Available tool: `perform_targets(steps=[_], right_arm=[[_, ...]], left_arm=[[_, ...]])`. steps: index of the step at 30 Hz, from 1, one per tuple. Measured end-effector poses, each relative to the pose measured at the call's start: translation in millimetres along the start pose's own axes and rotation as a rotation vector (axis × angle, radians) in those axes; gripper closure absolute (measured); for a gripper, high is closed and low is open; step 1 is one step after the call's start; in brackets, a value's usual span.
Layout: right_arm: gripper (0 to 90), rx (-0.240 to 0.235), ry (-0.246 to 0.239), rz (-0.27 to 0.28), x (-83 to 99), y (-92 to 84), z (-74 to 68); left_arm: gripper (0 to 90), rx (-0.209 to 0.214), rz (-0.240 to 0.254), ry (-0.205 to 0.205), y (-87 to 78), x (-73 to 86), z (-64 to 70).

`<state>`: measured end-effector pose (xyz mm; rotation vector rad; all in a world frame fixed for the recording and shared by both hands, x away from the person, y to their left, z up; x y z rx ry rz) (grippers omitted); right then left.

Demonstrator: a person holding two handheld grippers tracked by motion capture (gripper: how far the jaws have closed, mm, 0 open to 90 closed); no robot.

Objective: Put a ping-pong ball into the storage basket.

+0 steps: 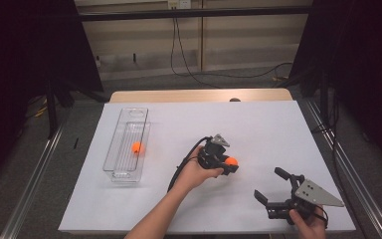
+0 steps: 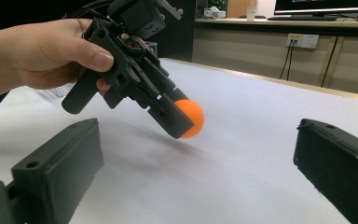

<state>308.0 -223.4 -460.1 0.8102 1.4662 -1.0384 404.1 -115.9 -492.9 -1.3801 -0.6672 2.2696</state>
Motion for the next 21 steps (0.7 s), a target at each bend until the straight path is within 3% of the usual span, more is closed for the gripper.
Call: perform_targets(steps=[21], right_arm=[[0.7,-0.003,-0.004,0.000,0.2,0.1,-0.6]], left_arm=[[50.9,-0.002,-0.001,-0.020,-13.8,8.3,-5.9]])
Point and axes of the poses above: each handheld gripper's, and its own axes: y roughly forward along the jaws, x roughly out of its underside, z roughly to its right, the point moved 10 cm from there along y, roughly forward along the jaws, and after that the axes turned 14 degrees about x, right-handed, at the moved point
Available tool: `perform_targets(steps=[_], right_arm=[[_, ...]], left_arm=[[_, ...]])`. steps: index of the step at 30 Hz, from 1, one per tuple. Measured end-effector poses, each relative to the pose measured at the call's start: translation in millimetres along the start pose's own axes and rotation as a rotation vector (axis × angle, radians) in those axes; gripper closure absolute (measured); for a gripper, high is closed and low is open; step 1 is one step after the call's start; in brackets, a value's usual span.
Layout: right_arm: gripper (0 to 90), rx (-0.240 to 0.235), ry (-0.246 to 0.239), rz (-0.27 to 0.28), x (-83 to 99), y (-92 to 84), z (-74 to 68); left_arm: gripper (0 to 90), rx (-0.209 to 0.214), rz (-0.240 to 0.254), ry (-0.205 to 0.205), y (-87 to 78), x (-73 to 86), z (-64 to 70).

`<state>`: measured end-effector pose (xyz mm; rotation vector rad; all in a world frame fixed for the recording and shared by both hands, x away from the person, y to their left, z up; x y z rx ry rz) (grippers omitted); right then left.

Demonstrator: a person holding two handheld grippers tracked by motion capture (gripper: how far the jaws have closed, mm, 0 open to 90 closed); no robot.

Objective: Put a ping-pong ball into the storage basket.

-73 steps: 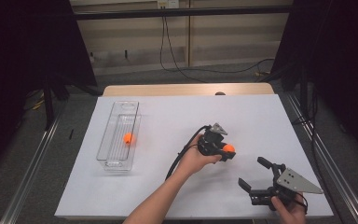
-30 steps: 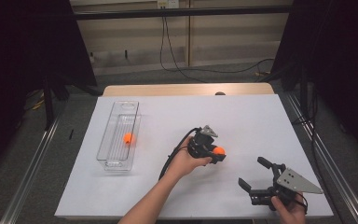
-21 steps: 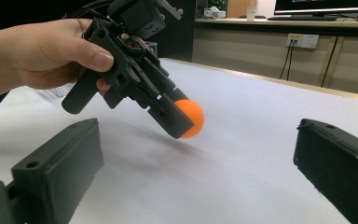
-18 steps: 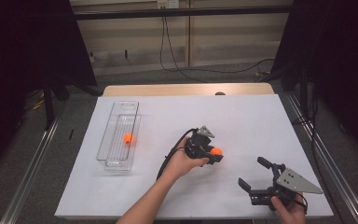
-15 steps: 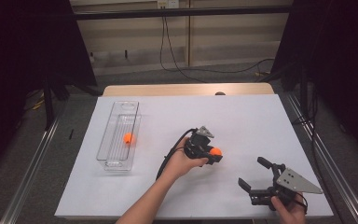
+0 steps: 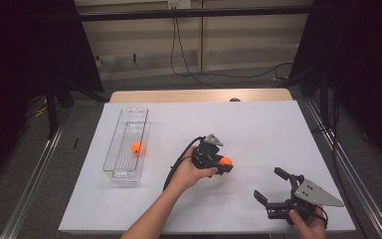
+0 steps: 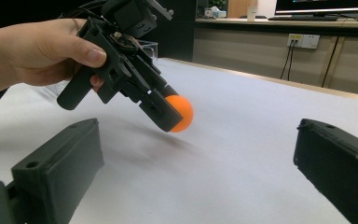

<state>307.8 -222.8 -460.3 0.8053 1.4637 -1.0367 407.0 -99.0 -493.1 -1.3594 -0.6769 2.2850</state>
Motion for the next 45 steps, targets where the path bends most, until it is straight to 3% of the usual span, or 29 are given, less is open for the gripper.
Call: perform_targets(steps=[45], right_arm=[[0.8,0.001,0.000,0.000,0.2,0.2,0.1]], left_arm=[[50.9,-0.021,0.013,-0.052,-24.5,14.1,-13.1]])
Point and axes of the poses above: each handheld gripper's, and its own axes: y roughly forward along the jaws, x roughly out of its underside, z roughly to its right, the point moved 10 cm from there along y, roughly forward along the jaws, and after that the axes turned 14 degrees about x, right-handed, at the moved point
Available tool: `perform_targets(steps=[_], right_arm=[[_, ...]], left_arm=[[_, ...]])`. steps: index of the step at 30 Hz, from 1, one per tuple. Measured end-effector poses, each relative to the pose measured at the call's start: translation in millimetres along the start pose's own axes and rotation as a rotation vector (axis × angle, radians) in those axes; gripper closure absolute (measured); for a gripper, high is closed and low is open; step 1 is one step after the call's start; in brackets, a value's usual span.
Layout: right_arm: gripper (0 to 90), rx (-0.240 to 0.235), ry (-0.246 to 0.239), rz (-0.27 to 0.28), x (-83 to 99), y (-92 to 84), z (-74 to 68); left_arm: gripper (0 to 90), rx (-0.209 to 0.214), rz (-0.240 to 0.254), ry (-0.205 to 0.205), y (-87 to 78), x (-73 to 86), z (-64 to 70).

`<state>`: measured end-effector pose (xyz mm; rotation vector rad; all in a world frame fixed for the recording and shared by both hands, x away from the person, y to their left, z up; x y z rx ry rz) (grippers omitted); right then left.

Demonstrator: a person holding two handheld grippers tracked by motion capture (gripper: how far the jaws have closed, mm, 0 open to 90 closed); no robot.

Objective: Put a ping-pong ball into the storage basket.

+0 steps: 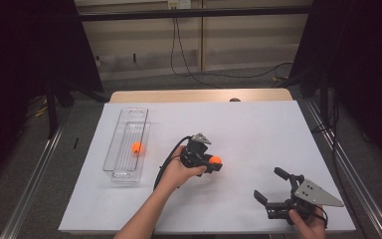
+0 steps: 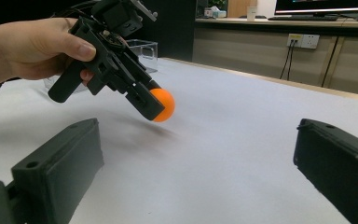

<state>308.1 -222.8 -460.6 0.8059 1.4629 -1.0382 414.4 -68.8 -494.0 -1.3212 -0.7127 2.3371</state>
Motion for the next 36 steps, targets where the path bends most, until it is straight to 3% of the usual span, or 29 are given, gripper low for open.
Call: perform_targets(steps=[36], right_arm=[[0.8,-0.005,0.000,0.002,-0.5,-0.1,-1.4]], left_arm=[[50.9,-0.014,-0.012,-0.022,-19.1,11.4,-5.7]])
Point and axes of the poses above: each handheld gripper's, and its own axes: y roughly forward along the jaws, x roughly out of its underside, z roughly to its right, the point moved 10 cm from there along y, roughly forward along the jaws, and after that the axes turned 14 degrees about x, right-handed, at the moved point
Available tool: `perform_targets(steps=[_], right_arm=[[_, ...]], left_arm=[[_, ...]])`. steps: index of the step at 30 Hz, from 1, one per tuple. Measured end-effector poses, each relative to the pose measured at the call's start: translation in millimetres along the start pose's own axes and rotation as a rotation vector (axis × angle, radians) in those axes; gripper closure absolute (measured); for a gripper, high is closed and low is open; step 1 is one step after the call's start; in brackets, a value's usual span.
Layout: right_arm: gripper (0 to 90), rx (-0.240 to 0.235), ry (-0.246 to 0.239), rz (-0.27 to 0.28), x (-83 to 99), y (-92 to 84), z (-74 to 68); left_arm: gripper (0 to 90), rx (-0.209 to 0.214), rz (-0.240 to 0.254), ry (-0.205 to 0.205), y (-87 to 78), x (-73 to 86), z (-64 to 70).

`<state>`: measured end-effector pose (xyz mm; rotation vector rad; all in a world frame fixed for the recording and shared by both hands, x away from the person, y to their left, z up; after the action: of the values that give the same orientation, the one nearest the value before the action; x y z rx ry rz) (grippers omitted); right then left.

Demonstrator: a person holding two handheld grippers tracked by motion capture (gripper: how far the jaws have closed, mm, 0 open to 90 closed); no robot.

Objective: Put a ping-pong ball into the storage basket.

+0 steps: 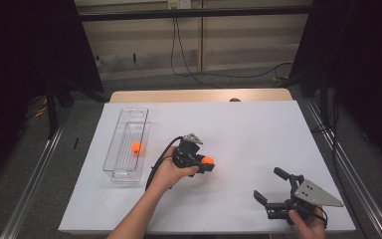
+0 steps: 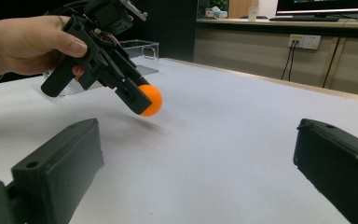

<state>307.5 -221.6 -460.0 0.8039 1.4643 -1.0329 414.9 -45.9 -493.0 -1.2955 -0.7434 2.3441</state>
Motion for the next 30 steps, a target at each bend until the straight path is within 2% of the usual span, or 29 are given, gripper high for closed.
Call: perform_targets(steps=[30], right_arm=[[0.8,0.000,-0.001,0.001,-0.4,-0.3,-0.1]], left_arm=[[50.9,-0.026,0.030,-0.028,-18.1,0.6,-9.4]])
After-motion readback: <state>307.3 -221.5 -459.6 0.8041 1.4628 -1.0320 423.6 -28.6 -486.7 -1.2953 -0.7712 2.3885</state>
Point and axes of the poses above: each handheld gripper's, and its own axes: y roughly forward along the jaws, x roughly out of its underside, z roughly to its right, the point moved 10 cm from there along y, roughly forward along the jaws, and after that the axes turned 14 degrees about x, right-handed, at the moved point
